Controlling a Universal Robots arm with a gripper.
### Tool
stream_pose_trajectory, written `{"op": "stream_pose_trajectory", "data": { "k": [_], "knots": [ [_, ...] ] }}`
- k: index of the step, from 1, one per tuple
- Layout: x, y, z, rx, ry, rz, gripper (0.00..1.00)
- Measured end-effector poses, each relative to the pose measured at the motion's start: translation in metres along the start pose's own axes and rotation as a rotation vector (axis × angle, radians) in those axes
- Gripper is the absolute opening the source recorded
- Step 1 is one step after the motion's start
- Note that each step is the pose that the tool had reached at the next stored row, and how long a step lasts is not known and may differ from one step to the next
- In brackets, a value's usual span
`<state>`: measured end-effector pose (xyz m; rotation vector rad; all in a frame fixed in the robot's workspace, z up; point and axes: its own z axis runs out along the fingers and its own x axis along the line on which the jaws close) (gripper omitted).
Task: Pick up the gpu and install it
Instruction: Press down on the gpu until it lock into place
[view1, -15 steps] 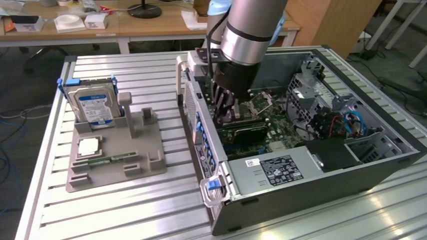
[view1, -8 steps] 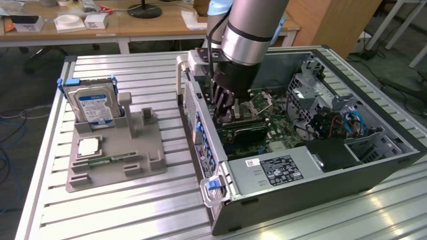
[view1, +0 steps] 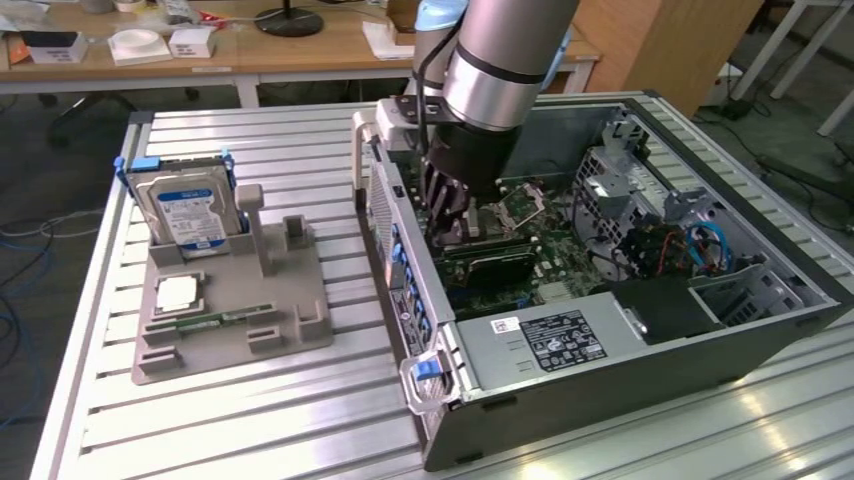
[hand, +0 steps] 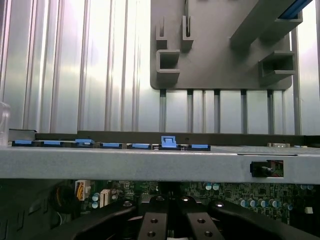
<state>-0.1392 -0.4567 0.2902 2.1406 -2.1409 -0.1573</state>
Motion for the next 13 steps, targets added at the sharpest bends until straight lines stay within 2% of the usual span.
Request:
{"op": "stream_pose_trajectory", "data": {
  "k": [6, 13],
  "knots": [
    [0.0000, 0.0000, -0.0005, 0.0003, 0.0001, 0.000, 0.10],
    [-0.0003, 0.0005, -0.0044, 0.0096, 0.0004, 0.000, 0.10]
  ]
}}
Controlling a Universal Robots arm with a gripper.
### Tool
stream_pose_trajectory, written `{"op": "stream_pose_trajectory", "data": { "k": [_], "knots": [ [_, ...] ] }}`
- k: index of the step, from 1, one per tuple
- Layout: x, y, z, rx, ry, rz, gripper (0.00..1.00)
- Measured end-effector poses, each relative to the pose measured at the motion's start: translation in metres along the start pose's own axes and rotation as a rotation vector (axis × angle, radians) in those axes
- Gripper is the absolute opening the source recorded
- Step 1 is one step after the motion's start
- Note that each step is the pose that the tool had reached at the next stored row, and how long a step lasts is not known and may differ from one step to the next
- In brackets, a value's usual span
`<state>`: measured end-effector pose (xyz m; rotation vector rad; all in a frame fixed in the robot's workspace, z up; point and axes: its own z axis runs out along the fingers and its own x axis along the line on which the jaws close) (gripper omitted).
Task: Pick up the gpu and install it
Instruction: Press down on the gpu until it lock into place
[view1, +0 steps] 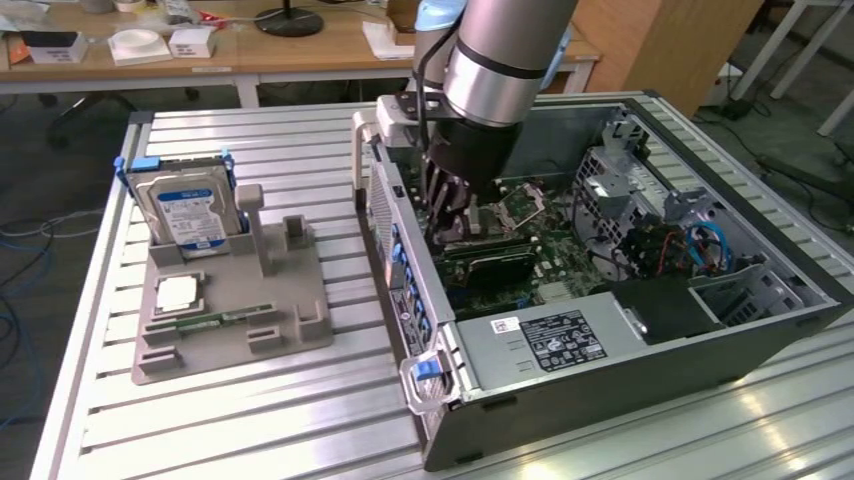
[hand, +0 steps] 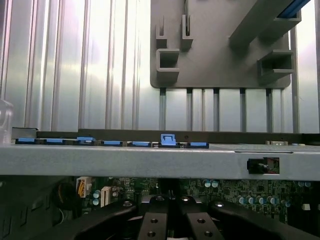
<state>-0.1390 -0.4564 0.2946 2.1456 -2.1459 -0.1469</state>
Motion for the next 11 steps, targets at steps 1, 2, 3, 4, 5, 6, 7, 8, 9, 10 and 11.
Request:
{"op": "stream_pose_trajectory", "data": {
  "k": [1, 2, 3, 4, 5, 6, 7, 8, 9, 10, 11],
  "knots": [
    [-0.0001, 0.0000, -0.0009, 0.0004, 0.0002, 0.000, 0.10],
    [-0.0001, 0.0000, -0.0017, 0.0008, 0.0004, 0.000, 0.10],
    [-0.0003, 0.0000, -0.0024, 0.0012, 0.0004, 0.000, 0.10],
    [-0.0004, -0.0001, -0.0031, 0.0014, 0.0004, 0.000, 0.10],
    [-0.0006, -0.0004, -0.0036, 0.0014, 0.0007, 0.000, 0.10],
    [-0.0007, -0.0009, -0.0040, 0.0014, 0.0011, 0.000, 0.10],
    [-0.0008, -0.0015, -0.0041, 0.0014, 0.0011, 0.000, 0.10],
    [-0.0008, -0.0023, -0.0042, 0.0010, 0.0011, 0.000, 0.10],
    [-0.0009, -0.0032, -0.0041, 0.0000, 0.0010, 0.000, 0.10],
    [-0.0009, -0.0041, -0.0041, -0.0018, 0.0010, 0.000, 0.10],
    [-0.0009, -0.0049, -0.0041, -0.0042, 0.0011, 0.000, 0.10]
  ]
}}
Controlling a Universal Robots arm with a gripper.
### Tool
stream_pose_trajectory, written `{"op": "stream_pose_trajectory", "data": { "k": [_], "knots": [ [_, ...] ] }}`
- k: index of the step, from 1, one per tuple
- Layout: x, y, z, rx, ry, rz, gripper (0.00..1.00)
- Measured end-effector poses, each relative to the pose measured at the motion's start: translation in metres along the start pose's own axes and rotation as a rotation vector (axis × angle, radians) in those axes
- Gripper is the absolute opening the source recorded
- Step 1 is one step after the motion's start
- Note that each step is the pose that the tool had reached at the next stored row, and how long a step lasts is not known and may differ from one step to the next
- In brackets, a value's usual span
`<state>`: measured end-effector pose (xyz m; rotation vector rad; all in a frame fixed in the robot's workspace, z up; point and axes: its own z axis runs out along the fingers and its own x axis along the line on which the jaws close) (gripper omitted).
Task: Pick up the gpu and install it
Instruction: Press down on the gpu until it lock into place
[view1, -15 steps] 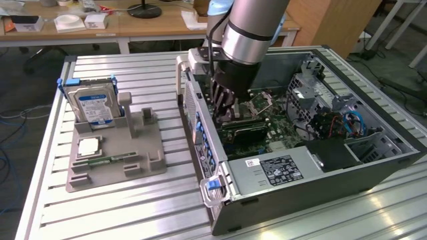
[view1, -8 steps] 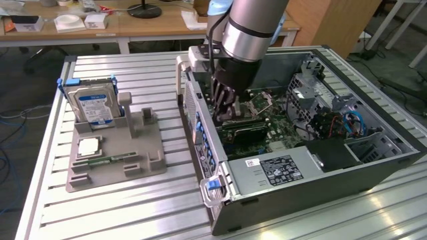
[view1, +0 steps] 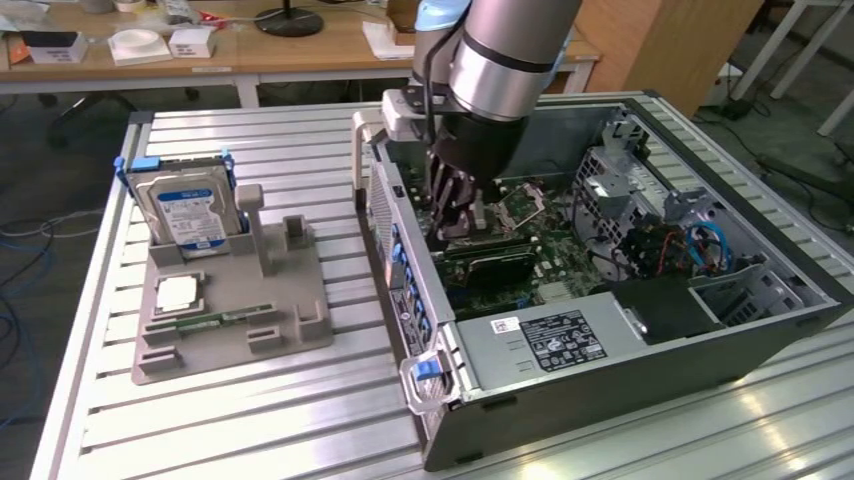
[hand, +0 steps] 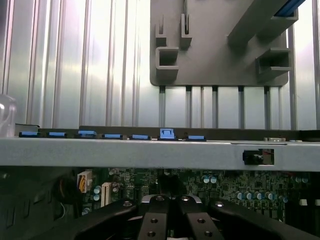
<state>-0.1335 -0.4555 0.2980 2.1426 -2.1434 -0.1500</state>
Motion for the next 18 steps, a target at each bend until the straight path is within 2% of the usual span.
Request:
{"op": "stream_pose_trajectory", "data": {
  "k": [2, 8, 9, 12, 13, 15, 18],
  "knots": [
    [0.000, -0.0021, -0.0001, -0.0078, 0.0000, 0.000, 0.10],
    [-0.001, -0.0106, -0.0008, -0.0482, -0.0003, 0.000, 0.10],
    [-0.001, -0.0116, -0.0008, -0.0590, -0.0003, 0.000, 0.10],
    [-0.002, -0.0133, -0.0001, -0.0997, -0.0006, 0.001, 0.10],
    [-0.002, -0.0138, 0.0000, -0.1115, -0.0006, 0.002, 0.10],
    [-0.003, -0.0155, 0.0007, -0.1272, -0.0009, 0.004, 0.10],
    [-0.003, -0.0168, 0.0026, -0.1425, -0.0011, 0.005, 0.10]
  ]
}}
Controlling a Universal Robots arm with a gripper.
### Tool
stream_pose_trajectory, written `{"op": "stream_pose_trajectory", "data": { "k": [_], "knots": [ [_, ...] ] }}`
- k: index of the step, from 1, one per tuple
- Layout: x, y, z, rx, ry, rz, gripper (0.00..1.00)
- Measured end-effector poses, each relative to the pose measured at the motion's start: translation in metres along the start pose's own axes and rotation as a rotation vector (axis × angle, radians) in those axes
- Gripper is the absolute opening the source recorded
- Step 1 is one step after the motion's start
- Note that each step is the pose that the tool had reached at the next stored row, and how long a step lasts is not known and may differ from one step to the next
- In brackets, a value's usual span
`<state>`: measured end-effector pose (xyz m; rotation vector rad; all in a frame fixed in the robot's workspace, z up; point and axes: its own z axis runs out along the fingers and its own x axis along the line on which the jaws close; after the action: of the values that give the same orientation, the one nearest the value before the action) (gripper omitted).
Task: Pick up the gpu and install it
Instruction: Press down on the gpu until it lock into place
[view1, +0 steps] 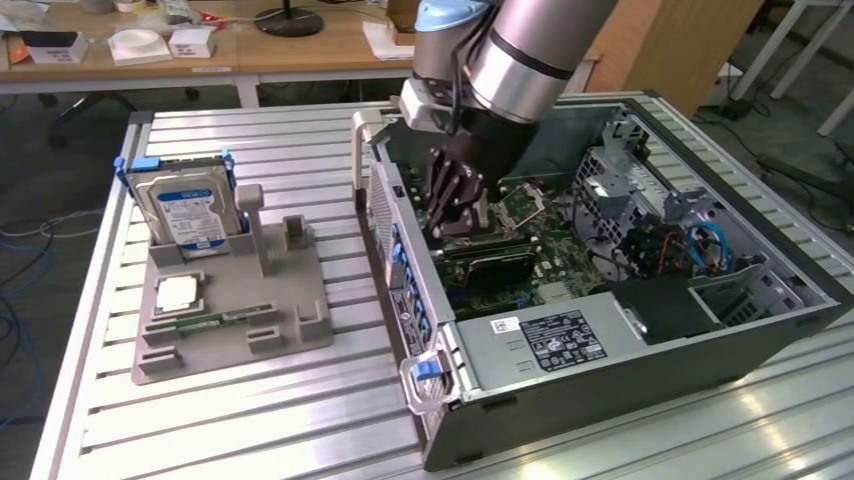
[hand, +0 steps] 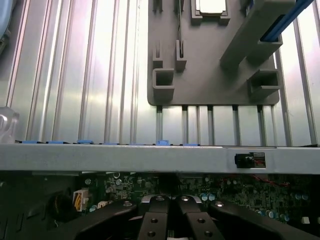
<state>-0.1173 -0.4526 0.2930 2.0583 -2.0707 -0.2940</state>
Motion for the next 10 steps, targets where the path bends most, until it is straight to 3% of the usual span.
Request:
{"op": "stream_pose_trajectory", "data": {
  "k": [3, 5, 7, 10],
  "knots": [
    [-0.0003, -0.0019, 0.0018, -0.0255, -0.0001, 0.001, 0.10],
    [-0.0006, -0.0033, 0.0021, -0.0382, -0.0004, 0.003, 0.10],
    [-0.0006, -0.0038, 0.0022, -0.0439, -0.0004, 0.003, 0.10],
    [-0.0006, -0.0039, 0.0026, -0.0459, -0.0005, 0.003, 0.10]
  ]
}}
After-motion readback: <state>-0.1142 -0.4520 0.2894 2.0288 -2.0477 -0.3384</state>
